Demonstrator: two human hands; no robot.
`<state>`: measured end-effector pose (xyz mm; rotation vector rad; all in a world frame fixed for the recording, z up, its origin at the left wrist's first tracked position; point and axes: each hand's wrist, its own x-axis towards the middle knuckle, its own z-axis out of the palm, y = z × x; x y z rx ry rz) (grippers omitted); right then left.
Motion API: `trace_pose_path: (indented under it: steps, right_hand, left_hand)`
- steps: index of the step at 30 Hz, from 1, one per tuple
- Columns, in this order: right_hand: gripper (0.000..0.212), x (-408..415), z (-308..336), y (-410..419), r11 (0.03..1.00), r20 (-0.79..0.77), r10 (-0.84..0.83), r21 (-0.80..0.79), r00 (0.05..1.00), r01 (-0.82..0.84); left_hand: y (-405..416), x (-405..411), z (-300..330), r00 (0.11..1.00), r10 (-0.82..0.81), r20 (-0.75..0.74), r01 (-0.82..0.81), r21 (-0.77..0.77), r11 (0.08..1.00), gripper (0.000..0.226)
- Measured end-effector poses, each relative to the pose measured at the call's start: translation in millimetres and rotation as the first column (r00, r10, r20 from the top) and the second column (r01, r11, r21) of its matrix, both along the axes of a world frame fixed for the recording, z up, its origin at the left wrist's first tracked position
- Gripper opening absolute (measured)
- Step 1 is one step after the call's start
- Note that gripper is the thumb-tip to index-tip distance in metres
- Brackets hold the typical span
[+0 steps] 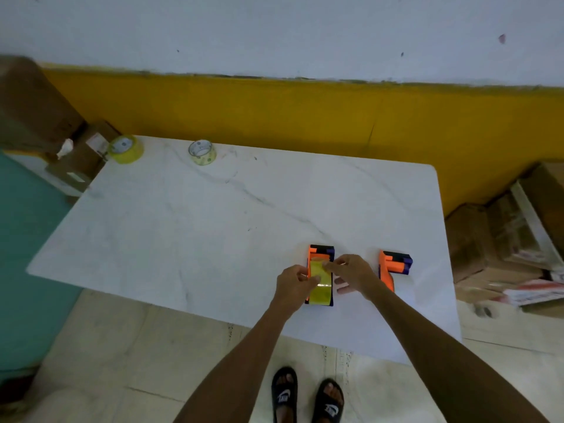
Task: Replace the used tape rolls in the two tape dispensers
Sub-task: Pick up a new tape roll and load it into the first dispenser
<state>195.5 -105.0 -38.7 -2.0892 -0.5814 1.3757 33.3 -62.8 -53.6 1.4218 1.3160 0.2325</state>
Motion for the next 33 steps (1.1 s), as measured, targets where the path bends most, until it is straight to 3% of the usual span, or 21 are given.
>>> trace_pose_path:
  steps: [2, 4, 7, 9, 13, 19, 22, 24, 27, 33]
  right_hand:
    - [0.028, 6, -2, 11, 0.999, 0.089, 0.021, 0.022, 0.996, -0.023]
    - [0.024, 11, -2, 24, 0.979, 0.257, 0.183, 0.036, 0.949, -0.198]
    - [0.025, 8, -2, 43, 0.873, 0.428, 0.469, -0.089, 0.773, -0.480]
    - [0.026, 8, -8, 55, 0.813, 0.474, 0.573, -0.221, 0.669, -0.539]
    - [0.029, 9, -16, 74, 0.789, 0.481, 0.611, -0.314, 0.628, -0.528]
    - [0.032, 10, -16, 84, 0.677, 0.491, 0.731, -0.439, 0.473, -0.591]
    - [0.020, 14, -18, 81, 0.657, 0.502, 0.742, -0.407, 0.445, -0.635]
    - [0.010, 14, -23, 78, 0.692, 0.527, 0.703, -0.352, 0.478, -0.630]
    - [0.016, 13, -26, 73, 0.713, 0.548, 0.668, -0.278, 0.503, -0.644]
    - [0.017, 10, -32, 68, 0.634, 0.691, 0.653, -0.275, 0.309, -0.723]
  left_hand:
    - [1, 0, -1, 1.000, -0.013, -0.010, 0.013, 0.040, 0.999, 0.033]
    - [2, -1, -3, 1.000, -0.012, -0.011, 0.013, 0.069, 0.998, 0.032]
    - [5, -2, -8, 1.000, -0.020, -0.010, 0.020, 0.081, 0.997, 0.032]
    - [6, -3, -12, 0.999, -0.039, -0.015, 0.041, 0.088, 0.995, 0.033]
    - [8, -4, -7, 0.998, -0.065, -0.019, 0.067, 0.118, 0.991, 0.034]
    - [10, -6, -13, 0.997, -0.069, -0.026, 0.072, 0.170, 0.983, 0.037]
    - [11, -6, -15, 0.996, -0.085, -0.030, 0.089, 0.181, 0.979, 0.036]
    - [9, -6, -14, 0.996, -0.086, -0.018, 0.087, 0.181, 0.980, 0.036]
    - [7, -6, -13, 0.997, -0.072, -0.013, 0.073, 0.166, 0.983, 0.044]
    - [5, -7, -12, 0.998, -0.059, -0.003, 0.059, 0.115, 0.992, 0.054]
